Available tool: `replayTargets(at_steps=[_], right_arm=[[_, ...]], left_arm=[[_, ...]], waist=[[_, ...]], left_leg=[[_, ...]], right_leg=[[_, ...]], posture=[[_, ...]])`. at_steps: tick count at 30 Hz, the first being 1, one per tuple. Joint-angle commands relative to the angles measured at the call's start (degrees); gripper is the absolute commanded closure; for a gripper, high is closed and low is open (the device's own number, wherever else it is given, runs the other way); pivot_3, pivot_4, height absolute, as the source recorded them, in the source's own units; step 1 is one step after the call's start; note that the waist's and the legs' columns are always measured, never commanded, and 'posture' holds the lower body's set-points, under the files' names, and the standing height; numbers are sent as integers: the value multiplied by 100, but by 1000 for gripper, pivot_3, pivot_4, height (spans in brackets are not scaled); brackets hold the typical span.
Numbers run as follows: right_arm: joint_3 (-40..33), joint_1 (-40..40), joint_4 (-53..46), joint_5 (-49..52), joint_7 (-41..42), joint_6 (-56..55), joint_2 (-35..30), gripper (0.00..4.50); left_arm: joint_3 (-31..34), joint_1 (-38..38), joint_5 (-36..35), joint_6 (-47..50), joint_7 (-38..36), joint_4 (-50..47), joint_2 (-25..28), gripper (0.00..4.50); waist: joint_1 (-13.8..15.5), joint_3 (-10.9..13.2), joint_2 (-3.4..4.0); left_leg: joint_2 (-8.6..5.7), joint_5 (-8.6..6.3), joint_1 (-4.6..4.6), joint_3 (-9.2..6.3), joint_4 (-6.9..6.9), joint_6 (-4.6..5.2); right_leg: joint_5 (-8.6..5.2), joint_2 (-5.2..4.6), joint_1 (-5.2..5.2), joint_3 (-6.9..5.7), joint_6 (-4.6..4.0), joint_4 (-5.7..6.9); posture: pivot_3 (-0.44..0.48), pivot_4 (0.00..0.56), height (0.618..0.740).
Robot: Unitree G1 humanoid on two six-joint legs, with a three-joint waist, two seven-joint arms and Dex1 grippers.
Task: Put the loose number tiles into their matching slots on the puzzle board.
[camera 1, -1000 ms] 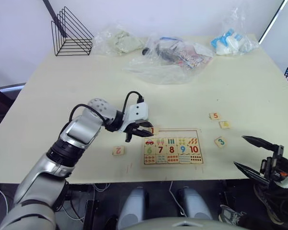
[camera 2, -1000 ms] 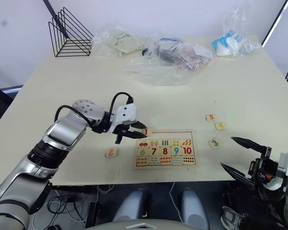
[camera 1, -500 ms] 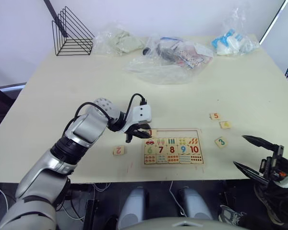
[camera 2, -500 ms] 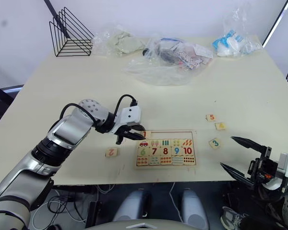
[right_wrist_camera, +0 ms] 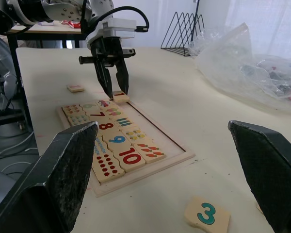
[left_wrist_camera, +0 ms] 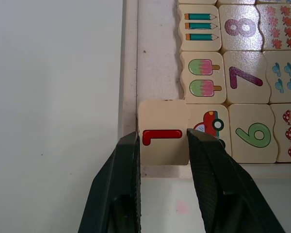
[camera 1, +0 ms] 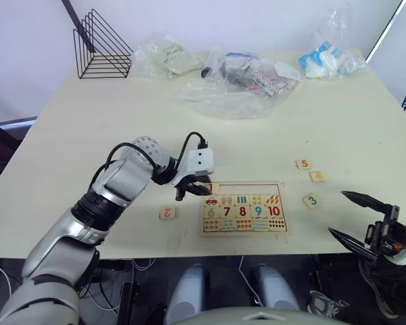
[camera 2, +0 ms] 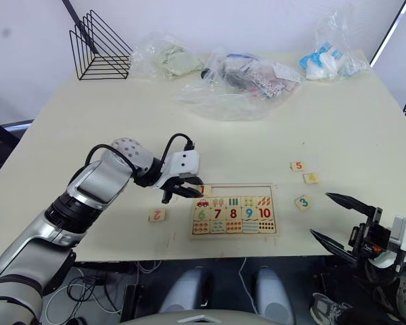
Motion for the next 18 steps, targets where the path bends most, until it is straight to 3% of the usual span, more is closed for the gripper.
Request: replayTargets(at_steps=[1,9,10,14,17,18], right_arm=[[-50,27,-109,29,-19,-93,2,0],[-45,35,-77,27,2,-122,3,0],[-42,34,-68,22,6,-127,5,0],[-32,34,-40,0,15,-155,5,0],[-25,40,-35,-13,6,-172,3,0],[-22,47,-36,-17,4,-178,1,0]], left_arm=[[8,-41,66,-24,-12,-121,31,3584],[11,-11,95,-93,27,-87,3,3584],[34,-11,84,-82,54,-65,-22,3084],[80,8,33,-33,46,-56,-60,1826],[98,22,-3,-29,-8,-80,-58,284],[108,23,-7,-36,-18,-89,-49,90]], waist=[[0,0,0],[0,0,0],[0,0,0],[0,0,0],[0,0,0],[0,0,0]], left_leg=[[0,0,0,0,0,0],[0,0,0,0,0,0],[0,0,0,0,0,0],[0,0,0,0,1,0],[0,0,0,0,1,0],[0,0,0,1,1,0]], right_leg=[[0,0,0,0,0,0],[0,0,0,0,0,0],[0,0,0,0,0,0],[0,0,0,0,0,0],[0,0,0,0,0,0],[0,0,0,0,0,0]], posture=[[0,150,740],[0,150,740],[0,150,740],[0,150,740],[0,150,740],[0,150,740]])
